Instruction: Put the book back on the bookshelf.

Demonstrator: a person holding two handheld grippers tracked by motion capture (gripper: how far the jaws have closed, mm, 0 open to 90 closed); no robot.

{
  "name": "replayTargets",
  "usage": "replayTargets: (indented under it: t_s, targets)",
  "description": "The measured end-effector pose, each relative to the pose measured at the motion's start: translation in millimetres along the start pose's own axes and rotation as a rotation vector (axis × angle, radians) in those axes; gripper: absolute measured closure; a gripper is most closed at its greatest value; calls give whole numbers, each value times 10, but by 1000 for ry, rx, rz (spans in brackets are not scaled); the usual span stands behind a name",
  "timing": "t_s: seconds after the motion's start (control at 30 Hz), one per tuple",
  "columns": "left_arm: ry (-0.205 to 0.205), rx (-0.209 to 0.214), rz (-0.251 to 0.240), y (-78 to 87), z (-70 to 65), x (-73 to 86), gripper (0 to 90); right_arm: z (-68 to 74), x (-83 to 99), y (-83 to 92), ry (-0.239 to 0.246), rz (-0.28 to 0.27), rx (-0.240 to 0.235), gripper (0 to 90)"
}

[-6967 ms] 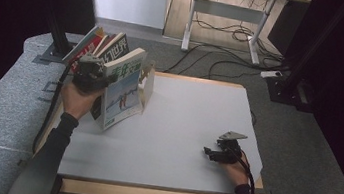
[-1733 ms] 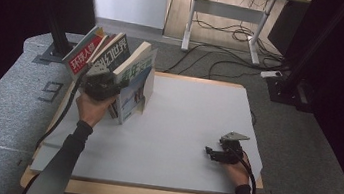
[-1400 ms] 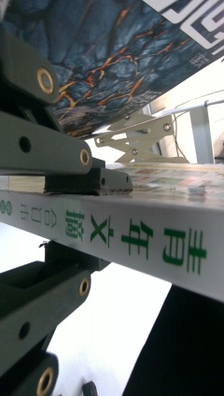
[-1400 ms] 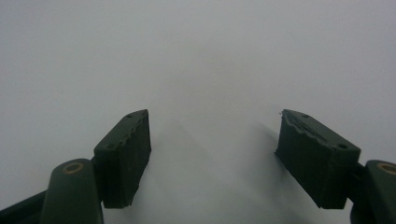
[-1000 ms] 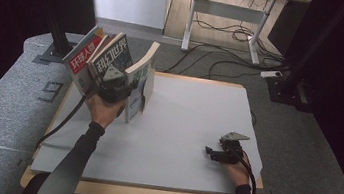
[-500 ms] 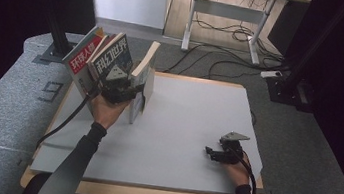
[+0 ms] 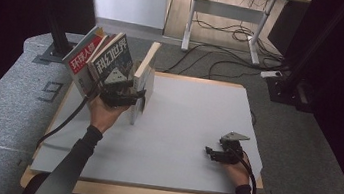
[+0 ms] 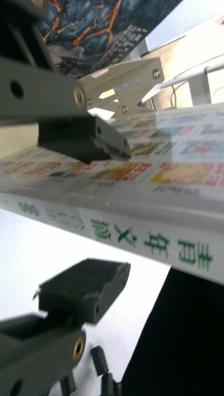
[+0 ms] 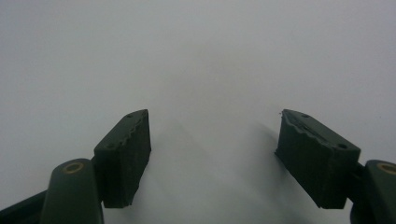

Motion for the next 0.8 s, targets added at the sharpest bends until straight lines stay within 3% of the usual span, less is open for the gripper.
replayTargets:
  t_s: [0.17, 0.33, 0.8]
  targets:
    - [-14, 34, 39, -25, -41, 50, 244, 0, 3, 0, -1, -3, -2, 249]
    - [4, 80, 59, -25, -58, 124, 152, -3, 7, -1, 1, -17, -2, 248]
    - [-6, 123, 87, 129, -94, 303, 40, -48, 13, -26, -42, 3, 31, 126]
Point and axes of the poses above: each handheld gripper's, and its own axes: y roughly backward along the jaws, x roughly out of its underside, z roughly to its left, the point moved 9 cm from there along -y, roughly forward along the jaws, and after that the axes turned 14 degrees about z, right-handed, at the moved point
